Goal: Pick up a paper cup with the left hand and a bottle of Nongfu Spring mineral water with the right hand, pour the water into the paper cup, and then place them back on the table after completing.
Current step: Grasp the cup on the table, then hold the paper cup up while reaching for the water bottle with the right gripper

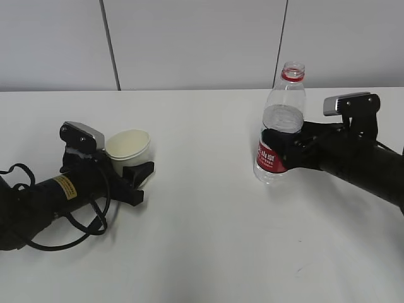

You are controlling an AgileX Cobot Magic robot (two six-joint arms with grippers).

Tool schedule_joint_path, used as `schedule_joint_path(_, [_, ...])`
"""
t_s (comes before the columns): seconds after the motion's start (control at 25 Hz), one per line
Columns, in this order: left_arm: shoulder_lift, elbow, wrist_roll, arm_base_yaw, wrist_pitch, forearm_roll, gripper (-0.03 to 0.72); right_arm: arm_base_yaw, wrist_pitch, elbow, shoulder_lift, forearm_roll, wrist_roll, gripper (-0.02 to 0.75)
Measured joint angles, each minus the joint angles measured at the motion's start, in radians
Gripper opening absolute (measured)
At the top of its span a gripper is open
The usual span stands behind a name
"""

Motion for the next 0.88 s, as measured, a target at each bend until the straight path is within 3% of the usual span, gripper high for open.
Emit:
schedule_joint_path(0.68, [0.0,0.0,0.0,0.0,-0.001,0.006,0.396,0.006,0.0,-0.129,0.111,-0.025,0.005,0.66])
schedule_joint_path(0.88, [0.0,0.0,0.0,0.0,-0.001,0.007,0.396,0.006,0.0,-0.134,0.111,-0.048,0.006,0.592])
